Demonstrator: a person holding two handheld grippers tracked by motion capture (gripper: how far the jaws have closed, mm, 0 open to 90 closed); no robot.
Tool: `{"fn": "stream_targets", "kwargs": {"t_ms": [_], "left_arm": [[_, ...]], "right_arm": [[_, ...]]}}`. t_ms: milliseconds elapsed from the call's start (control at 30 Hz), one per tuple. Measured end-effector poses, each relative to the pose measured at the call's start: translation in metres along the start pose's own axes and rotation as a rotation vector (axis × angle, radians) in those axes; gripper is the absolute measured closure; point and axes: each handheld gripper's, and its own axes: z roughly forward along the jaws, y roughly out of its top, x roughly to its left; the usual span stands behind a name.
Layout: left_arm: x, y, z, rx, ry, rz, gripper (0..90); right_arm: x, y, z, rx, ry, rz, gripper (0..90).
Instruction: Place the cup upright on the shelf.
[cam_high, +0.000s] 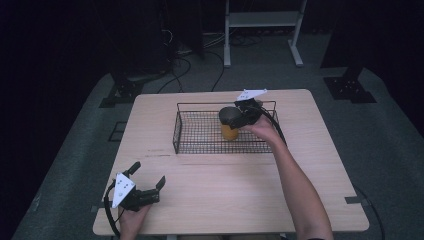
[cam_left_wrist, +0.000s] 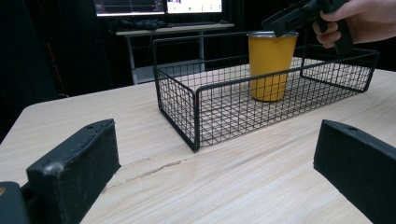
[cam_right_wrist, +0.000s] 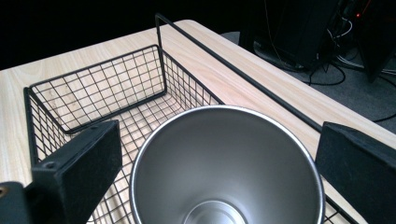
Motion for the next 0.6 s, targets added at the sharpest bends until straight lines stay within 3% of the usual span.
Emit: {"fn": "stream_targets", "kwargs": {"t_ms": [600], "left_arm": [[0.0, 0.0, 0.001, 0.009, 0.005, 0.007, 0.0]], "right_arm": [[0.001, 0.007, -0.015, -0.035, 0.016, -0.001, 0.5]]}}
